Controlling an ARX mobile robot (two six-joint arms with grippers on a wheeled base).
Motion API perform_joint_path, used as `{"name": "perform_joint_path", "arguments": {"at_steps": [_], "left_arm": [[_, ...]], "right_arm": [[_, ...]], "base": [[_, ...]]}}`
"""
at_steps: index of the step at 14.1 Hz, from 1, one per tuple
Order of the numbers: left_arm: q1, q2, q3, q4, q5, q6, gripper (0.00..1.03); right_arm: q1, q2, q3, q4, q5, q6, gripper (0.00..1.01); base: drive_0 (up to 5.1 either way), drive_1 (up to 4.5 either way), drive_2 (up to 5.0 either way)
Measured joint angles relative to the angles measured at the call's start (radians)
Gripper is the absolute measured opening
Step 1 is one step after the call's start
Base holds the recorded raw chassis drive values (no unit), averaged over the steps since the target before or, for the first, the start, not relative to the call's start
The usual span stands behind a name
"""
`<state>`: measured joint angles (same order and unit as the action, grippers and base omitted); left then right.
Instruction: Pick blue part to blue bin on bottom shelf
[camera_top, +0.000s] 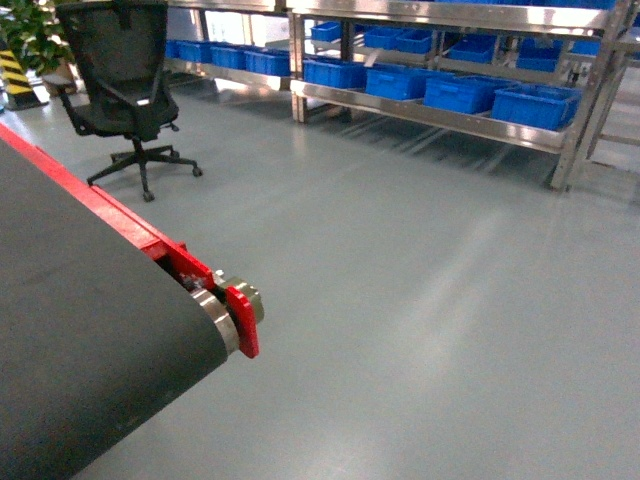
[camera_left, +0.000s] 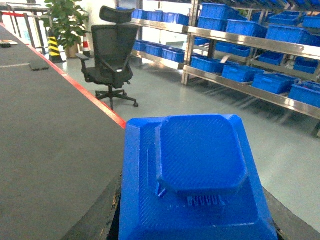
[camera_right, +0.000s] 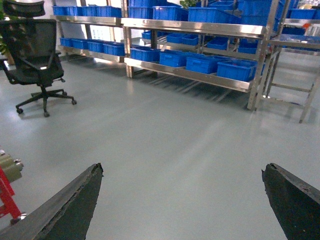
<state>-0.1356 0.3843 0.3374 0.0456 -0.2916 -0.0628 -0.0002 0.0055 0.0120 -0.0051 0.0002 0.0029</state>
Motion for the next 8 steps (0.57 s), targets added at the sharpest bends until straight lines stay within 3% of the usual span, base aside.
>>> {"name": "perform_joint_path", "arguments": {"at_steps": [8], "left_arm": [[0.000, 0.000, 0.000, 0.000, 0.000, 0.000, 0.44]], "right_arm": [[0.000, 0.000, 0.000, 0.000, 0.000, 0.000, 0.98]], "base": [[-1.6, -1.60, -1.6]]}}
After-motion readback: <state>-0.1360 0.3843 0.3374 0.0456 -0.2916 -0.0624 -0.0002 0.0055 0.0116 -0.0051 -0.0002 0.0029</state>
